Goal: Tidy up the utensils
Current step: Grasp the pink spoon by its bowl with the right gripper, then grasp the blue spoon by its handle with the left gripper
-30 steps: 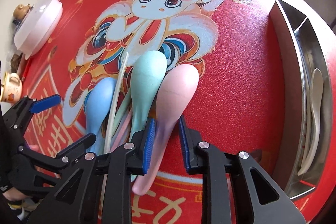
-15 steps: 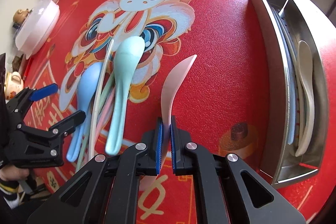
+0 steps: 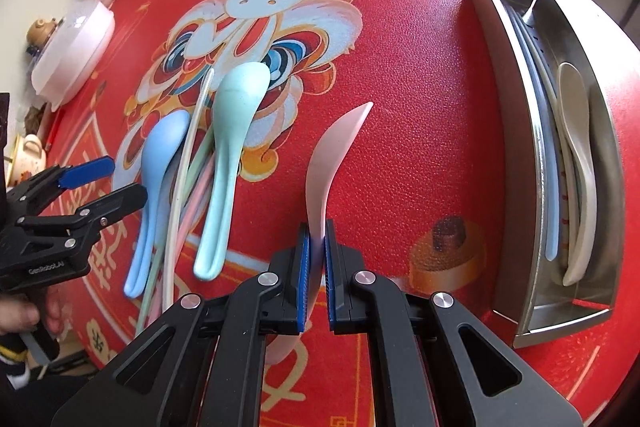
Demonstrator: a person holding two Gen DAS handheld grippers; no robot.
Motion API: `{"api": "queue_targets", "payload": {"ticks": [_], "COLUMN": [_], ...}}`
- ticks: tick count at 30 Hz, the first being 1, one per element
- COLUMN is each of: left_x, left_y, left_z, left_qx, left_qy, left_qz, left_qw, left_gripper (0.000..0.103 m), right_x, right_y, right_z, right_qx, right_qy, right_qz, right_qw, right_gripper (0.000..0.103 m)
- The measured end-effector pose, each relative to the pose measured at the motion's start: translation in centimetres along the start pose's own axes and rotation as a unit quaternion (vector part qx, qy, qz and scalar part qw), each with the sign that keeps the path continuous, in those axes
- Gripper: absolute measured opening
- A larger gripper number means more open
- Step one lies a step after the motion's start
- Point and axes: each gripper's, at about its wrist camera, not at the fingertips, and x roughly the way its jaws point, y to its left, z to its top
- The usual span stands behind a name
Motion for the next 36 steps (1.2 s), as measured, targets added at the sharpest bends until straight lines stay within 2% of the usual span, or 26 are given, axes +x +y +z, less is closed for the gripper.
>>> {"api": "queue_targets", "payload": {"ticks": [1, 4, 8, 10, 12, 15, 26, 36], "left_x": [-0.1, 0.0, 0.4, 0.6, 0.8, 1.1, 0.4, 0.1], "left_y": [-0.1, -0.6, -1.7, -2.0, -2.1, -2.4, -3.2, -2.4], "left_z": [-0.1, 0.2, 0.6, 0.9, 1.1, 0.9, -1.1, -2.2], "left_qx": [-0.001, -0.005, 0.014, 0.017, 0.019, 0.026, 0.065, 0.038], "left_qy": [-0.002, -0.003, -0.006, -0.005, -0.004, 0.006, 0.021, 0.002], "left_qz": [-0.005, -0.031, -0.032, -0.036, -0.039, -0.05, -0.031, -0.043], "left_qw": [1.0, 0.9995, 0.9994, 0.9992, 0.9991, 0.9984, 0.9972, 0.9984], "left_gripper": [0.061, 0.045, 0.038, 0.027, 0.026, 0.009, 0.007, 0.008], "right_x": [0.0, 0.0, 0.0, 0.0, 0.0, 0.0, 0.0, -0.1], "right_y": [-0.1, -0.1, -0.1, -0.1, -0.1, -0.2, -0.5, -0.3], "right_z": [-0.1, -0.1, 0.0, 0.0, 0.0, 0.0, -0.1, -0.3], "right_qx": [0.0, 0.0, 0.0, -0.001, -0.001, -0.001, 0.001, -0.005], "right_qy": [0.0, 0.0, -0.001, -0.001, 0.0, 0.0, -0.002, 0.003], "right_qz": [0.001, 0.002, 0.005, 0.005, 0.006, 0.009, 0.02, 0.013], "right_qw": [1.0, 1.0, 1.0, 1.0, 1.0, 1.0, 1.0, 1.0], "right_gripper": [0.007, 0.007, 0.007, 0.007, 0.007, 0.007, 0.007, 0.007]}}
